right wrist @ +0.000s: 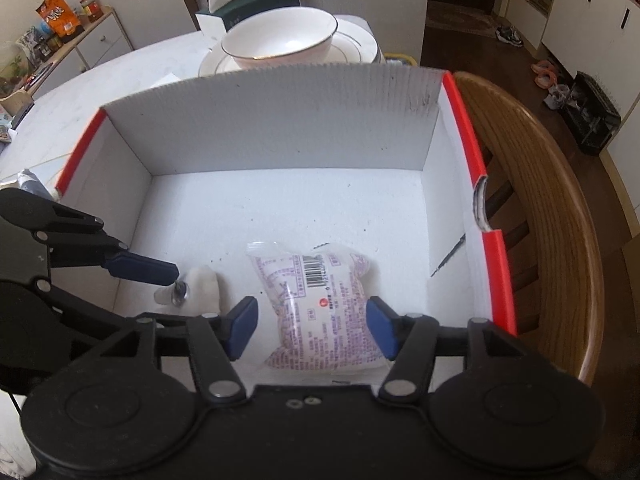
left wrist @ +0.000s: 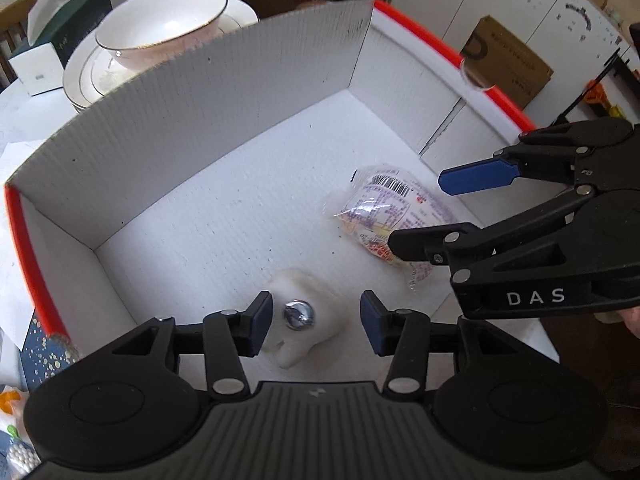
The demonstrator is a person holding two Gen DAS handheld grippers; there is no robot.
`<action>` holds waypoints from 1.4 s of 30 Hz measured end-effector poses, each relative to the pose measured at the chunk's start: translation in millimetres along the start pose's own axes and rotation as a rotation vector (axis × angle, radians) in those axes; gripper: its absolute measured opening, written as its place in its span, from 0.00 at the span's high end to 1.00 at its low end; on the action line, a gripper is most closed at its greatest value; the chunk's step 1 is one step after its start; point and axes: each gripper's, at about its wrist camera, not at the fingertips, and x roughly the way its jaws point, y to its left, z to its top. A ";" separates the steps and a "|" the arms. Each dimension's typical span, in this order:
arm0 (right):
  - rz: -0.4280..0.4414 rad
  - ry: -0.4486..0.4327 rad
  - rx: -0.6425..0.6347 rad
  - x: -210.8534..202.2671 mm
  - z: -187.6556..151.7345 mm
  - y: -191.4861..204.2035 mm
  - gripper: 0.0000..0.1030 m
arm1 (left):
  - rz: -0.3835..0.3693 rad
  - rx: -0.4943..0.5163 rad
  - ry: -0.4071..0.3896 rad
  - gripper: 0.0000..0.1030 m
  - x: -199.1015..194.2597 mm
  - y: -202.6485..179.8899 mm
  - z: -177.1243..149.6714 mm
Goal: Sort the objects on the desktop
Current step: 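Open the left tool to drop the plush toy while the right tool releases the snack bag, then withdraw both tools from the shoebox back to the table pile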
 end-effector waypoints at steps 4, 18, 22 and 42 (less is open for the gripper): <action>0.014 -0.028 0.015 -11.8 0.7 -0.5 0.38 | -0.004 -0.005 -0.031 0.52 -9.7 -0.1 -5.3; 0.061 -0.198 0.007 -60.5 -11.2 3.5 0.29 | 0.025 -0.050 -0.180 0.30 -45.7 -9.6 -24.1; 0.055 -0.232 0.009 -70.3 -15.7 4.7 0.27 | 0.031 -0.051 -0.206 0.21 -50.5 -14.2 -28.8; 0.066 -0.318 0.015 -101.1 -34.4 37.1 0.25 | 0.017 -0.120 -0.396 0.01 -107.7 -5.5 -75.0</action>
